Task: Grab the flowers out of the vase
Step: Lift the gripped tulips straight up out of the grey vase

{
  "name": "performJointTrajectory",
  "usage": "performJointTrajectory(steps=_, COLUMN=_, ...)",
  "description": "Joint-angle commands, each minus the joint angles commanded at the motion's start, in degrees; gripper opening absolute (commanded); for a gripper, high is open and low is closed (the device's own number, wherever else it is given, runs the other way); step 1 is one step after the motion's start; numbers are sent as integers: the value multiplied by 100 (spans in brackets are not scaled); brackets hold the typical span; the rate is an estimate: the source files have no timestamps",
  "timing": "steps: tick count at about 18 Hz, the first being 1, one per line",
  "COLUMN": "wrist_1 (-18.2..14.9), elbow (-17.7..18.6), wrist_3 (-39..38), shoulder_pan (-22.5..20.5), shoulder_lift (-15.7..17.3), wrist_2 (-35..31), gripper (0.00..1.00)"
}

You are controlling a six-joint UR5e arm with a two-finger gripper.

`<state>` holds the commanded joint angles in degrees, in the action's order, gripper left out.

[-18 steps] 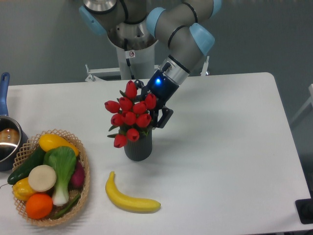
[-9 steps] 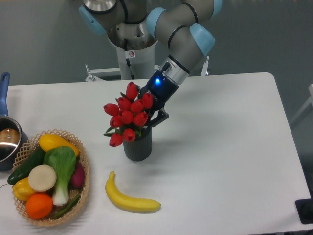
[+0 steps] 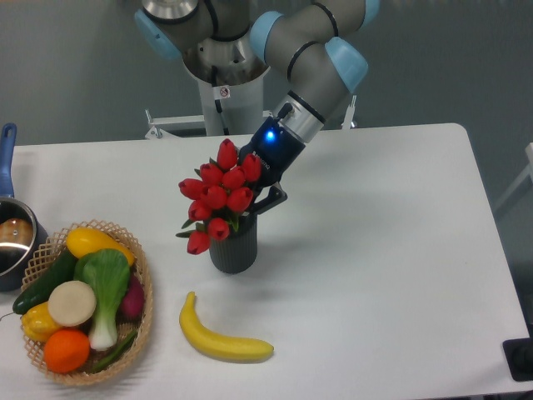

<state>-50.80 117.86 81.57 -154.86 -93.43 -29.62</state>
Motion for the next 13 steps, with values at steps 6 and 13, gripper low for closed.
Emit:
performJointTrajectory(steps=6, wrist_1=-26, elbow=-184, wrist_3=-492, shoulder_pan=-35, shoulder_lift=246, wrist_2=194, gripper=43)
performJointTrajectory(steps=13, wrist_1=-44, elbow=-527, wrist_3=-1424, shoulder_pan=-44, shoulder_lift=483, wrist_2=597, gripper=43)
